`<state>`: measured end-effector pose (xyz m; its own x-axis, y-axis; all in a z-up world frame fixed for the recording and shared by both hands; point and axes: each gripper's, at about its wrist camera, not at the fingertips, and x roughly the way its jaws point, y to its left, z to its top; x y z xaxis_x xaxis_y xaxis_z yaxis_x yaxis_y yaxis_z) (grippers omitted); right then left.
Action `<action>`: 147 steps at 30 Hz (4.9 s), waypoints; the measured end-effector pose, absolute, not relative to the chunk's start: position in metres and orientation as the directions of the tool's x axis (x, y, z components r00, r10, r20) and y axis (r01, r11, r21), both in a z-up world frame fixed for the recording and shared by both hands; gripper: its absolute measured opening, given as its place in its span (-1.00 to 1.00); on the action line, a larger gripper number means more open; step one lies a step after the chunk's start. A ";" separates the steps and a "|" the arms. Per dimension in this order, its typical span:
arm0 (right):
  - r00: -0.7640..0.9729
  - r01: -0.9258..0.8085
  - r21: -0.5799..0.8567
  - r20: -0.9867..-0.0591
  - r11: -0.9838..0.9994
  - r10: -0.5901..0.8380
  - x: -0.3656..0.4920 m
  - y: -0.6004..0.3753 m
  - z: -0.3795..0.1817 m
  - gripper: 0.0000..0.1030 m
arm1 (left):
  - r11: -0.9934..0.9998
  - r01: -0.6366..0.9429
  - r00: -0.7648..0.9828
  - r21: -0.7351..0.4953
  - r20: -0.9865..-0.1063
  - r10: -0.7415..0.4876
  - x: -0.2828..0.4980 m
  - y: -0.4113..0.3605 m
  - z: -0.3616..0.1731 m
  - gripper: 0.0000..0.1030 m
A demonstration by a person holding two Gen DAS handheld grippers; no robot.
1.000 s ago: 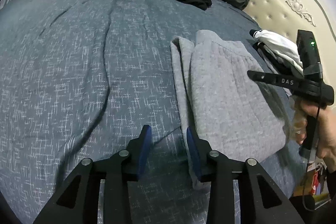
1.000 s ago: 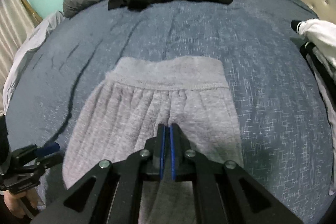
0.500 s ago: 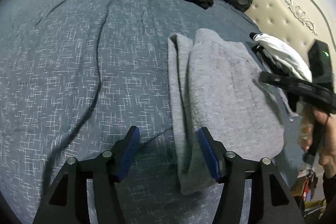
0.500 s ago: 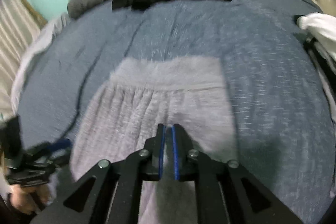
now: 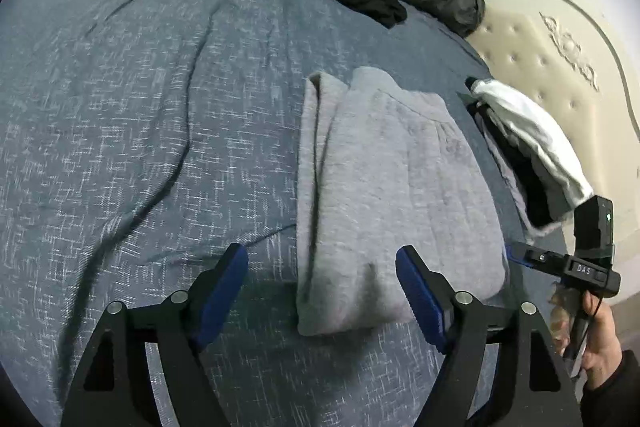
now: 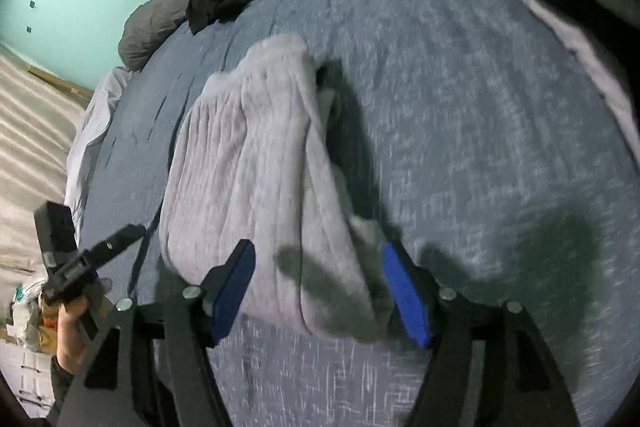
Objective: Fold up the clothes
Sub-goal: 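Open both tools and bring them to opposite sides of the stack, then close both tools on the sides of the folded grey sweatshirt stack, then lift and carry the stack onto the folded white clothes pile with both tools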
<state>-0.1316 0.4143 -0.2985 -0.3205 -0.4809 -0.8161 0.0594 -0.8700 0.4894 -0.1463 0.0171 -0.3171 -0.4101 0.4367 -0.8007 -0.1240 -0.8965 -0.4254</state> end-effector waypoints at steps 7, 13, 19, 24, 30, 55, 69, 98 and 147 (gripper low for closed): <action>-0.289 0.066 0.500 -0.818 -0.863 -0.497 -0.139 0.400 -0.315 0.36 | -0.907 -0.099 -0.326 -0.409 -0.848 0.418 -0.162 0.026 -0.351 0.55; -0.259 0.069 0.508 -0.822 -0.859 -0.507 -0.151 0.388 -0.328 0.37 | -0.879 -0.110 -0.271 -0.464 -0.837 0.476 -0.173 0.037 -0.374 0.56; -0.235 0.081 0.533 -0.811 -0.842 -0.536 -0.160 0.383 -0.335 0.40 | -0.876 -0.128 -0.276 -0.465 -0.832 0.482 -0.179 0.043 -0.379 0.60; -0.230 0.097 0.539 -0.806 -0.837 -0.546 -0.165 0.377 -0.340 0.40 | -0.887 -0.150 -0.306 -0.436 -0.833 0.461 -0.179 0.052 -0.372 0.50; -0.213 0.168 0.458 -0.848 -0.873 -0.486 -0.167 0.356 -0.335 0.27 | -0.886 -0.172 -0.303 -0.430 -0.833 0.463 -0.181 0.061 -0.376 0.47; -0.256 0.129 0.515 -0.808 -0.847 -0.531 -0.163 0.356 -0.351 0.33 | -0.878 -0.144 -0.332 -0.457 -0.813 0.478 -0.170 0.041 -0.377 0.82; -0.262 0.129 0.546 -0.786 -0.828 -0.559 -0.140 0.409 -0.359 0.32 | -0.823 -0.160 -0.315 -0.545 -0.762 0.565 -0.151 0.042 -0.377 0.56; -0.350 0.175 0.465 -0.795 -0.868 -0.496 -0.123 0.398 -0.333 -0.21 | -0.828 -0.252 -0.338 -0.500 -0.757 0.560 -0.166 0.072 -0.355 -0.28; -0.725 0.273 0.080 -0.637 -0.959 -0.260 -0.175 0.606 -0.061 -0.38 | -0.702 -0.540 -0.453 -0.464 -0.543 0.707 -0.249 0.423 -0.091 -0.32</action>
